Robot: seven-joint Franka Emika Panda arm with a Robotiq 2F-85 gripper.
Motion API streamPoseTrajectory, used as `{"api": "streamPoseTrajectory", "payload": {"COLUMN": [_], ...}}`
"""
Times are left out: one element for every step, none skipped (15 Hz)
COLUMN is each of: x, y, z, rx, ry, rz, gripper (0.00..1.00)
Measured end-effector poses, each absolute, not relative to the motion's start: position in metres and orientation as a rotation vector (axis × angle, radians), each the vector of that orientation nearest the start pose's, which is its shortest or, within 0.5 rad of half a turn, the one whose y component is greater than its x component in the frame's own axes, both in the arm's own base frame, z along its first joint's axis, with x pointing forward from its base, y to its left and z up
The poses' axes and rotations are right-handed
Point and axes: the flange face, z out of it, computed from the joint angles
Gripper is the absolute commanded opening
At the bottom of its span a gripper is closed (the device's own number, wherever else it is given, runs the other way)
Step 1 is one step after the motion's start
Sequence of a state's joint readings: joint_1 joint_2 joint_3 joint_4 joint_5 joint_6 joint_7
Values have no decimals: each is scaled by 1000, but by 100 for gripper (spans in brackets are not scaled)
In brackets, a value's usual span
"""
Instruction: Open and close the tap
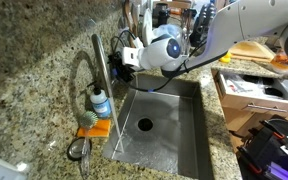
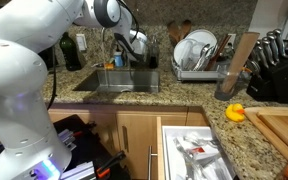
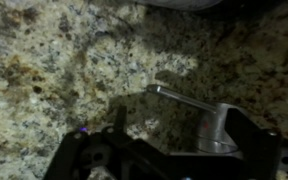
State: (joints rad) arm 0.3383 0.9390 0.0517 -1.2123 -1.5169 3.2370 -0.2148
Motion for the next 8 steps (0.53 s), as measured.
{"api": "streamPoseTrajectory", "payload": {"x": [664, 660, 656, 655, 656, 659, 664, 672], "y": [366, 366, 365, 366, 364, 361, 356, 348], "z": [268, 272, 276, 280, 280, 280, 279, 278], "rx": [1176, 1186, 1192, 1190, 1181, 1172, 1151, 1120], "ry": [2076, 2073, 2071, 2070, 2066, 2060, 2053, 2041], "rz": [1077, 1053, 1040, 1041, 1035, 1024, 1009, 984], "gripper": [100, 100, 100, 100, 100, 100, 100, 100]}}
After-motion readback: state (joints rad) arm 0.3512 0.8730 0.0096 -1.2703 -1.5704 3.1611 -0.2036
